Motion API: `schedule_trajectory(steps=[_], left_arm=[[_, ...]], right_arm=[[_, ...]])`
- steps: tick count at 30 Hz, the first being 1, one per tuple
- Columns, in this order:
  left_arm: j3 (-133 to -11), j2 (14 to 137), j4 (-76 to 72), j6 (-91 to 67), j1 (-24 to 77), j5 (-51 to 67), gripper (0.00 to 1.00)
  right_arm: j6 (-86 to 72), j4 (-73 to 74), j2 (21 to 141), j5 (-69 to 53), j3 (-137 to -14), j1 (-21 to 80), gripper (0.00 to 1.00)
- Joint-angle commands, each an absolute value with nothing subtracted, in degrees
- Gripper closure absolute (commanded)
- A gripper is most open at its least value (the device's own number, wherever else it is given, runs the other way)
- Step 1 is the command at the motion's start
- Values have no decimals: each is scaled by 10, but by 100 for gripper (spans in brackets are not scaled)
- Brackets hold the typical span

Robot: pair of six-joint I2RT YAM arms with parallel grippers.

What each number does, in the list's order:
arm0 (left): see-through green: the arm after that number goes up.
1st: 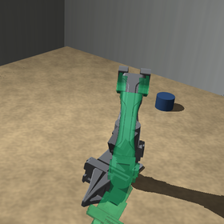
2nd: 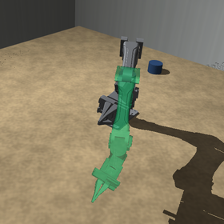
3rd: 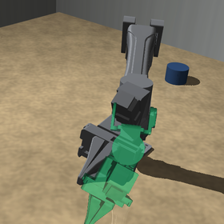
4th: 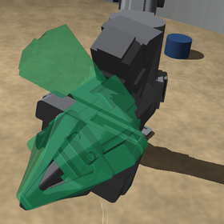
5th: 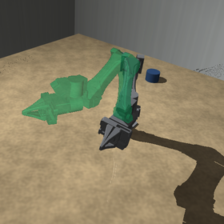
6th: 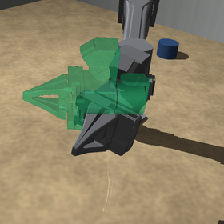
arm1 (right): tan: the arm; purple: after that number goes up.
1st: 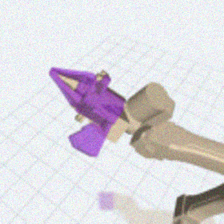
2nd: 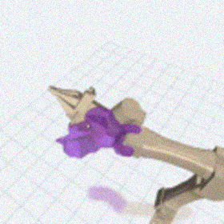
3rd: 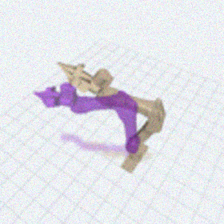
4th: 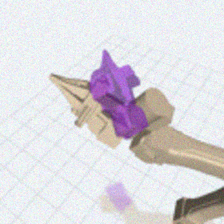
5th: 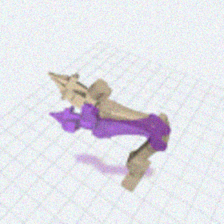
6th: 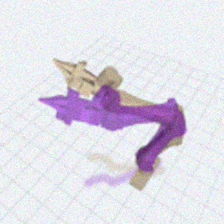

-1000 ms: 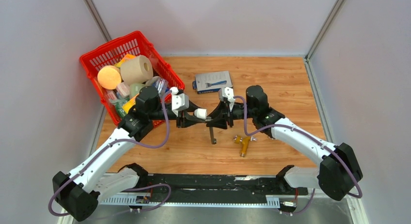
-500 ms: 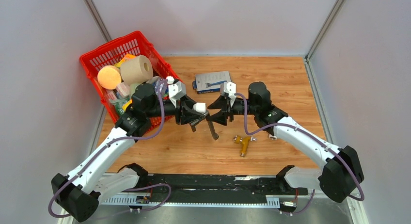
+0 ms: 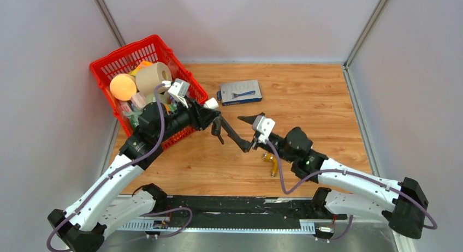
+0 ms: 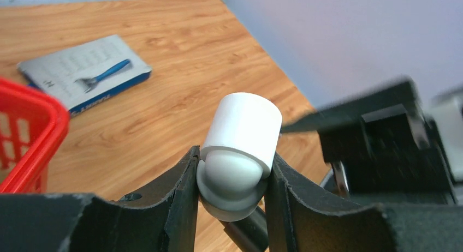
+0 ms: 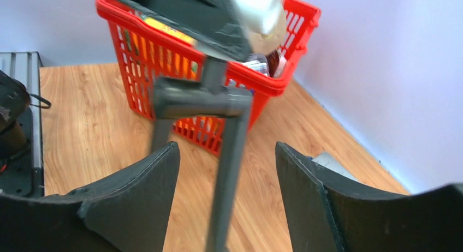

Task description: Install the water faucets

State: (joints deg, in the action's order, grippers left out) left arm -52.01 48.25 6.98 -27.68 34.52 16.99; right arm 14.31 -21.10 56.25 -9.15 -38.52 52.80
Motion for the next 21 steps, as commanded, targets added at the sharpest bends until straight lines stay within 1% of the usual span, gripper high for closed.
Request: schedule_trajectory(steps=[1,4,7,16,21], left_arm=[[-535,478,47,-394,350,34,100],[-531,484,35,-417,351,25,100],[-532,489,29,-437,352,30,100],[-529,479,31,-455,355,29,100],[-522,474,26,-468,357,36,100]], right_arm=[[218,-376,549,105,-327,641,30],[273,-487,568,155,-290,713,28],[336,-595,622,196,-275,757,26],[440,-776,777,276,-313,761,21],[450,-838,828,269,-334,756,22]])
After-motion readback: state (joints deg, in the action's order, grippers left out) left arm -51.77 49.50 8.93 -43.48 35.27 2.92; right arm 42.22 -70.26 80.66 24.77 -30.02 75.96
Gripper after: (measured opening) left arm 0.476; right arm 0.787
